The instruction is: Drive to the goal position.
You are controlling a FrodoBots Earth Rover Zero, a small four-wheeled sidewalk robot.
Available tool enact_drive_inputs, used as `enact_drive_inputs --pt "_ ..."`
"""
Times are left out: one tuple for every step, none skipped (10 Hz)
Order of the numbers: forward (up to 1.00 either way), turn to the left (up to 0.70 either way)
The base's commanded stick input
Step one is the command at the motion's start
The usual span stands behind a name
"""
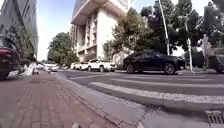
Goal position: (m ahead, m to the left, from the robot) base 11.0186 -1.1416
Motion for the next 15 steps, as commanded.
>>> enact_drive_inputs --pt "0.00 0.45" --pt "0.00 0.45" --pt "0.00 0.24" --pt "0.00 0.02" --pt "0.00 0.00" --pt "0.00 0.00" --pt "0.00 0.00" --pt "0.00 0.00" --pt "0.00 0.00" --pt "0.00 0.00" --pt "0.00 0.00" --pt "0.45 0.00" --pt "0.45 0.00" --pt "0.45 0.00" --pt "0.45 0.00"
